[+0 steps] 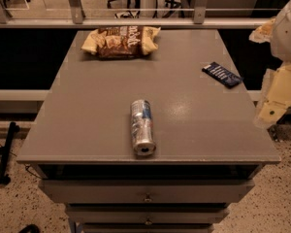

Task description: Move redbull can near brown chip bag

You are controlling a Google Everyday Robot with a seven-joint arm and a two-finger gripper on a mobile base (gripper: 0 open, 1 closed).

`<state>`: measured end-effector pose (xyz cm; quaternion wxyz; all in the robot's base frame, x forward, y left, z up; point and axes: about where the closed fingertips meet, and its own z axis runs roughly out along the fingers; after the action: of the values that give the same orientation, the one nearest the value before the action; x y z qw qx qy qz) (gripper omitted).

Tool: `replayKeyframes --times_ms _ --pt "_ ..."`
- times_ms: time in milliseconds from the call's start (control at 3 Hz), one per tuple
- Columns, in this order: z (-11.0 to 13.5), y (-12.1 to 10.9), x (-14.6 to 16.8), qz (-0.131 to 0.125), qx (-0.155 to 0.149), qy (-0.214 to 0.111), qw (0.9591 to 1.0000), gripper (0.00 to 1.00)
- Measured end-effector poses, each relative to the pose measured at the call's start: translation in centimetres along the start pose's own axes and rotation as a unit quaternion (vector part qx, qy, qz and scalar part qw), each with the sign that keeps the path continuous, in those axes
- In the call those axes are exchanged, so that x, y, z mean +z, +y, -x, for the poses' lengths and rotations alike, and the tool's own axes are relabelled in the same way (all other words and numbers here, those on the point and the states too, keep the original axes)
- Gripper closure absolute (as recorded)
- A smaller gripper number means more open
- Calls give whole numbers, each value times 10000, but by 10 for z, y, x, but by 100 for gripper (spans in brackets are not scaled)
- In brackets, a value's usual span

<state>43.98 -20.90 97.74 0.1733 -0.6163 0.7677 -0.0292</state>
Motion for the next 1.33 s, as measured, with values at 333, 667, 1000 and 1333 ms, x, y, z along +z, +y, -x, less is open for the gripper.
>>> replayKeyframes --times_ms 333,667,1000,1333 --pt "26 12 20 33 -582 -447 9973 0" --pt "70 20 53 77 -1566 -1028 9823 0" --pt "117 23 73 8 -2533 -1467 9562 0" --pt "157 32 87 -131 -3018 -1826 9356 0"
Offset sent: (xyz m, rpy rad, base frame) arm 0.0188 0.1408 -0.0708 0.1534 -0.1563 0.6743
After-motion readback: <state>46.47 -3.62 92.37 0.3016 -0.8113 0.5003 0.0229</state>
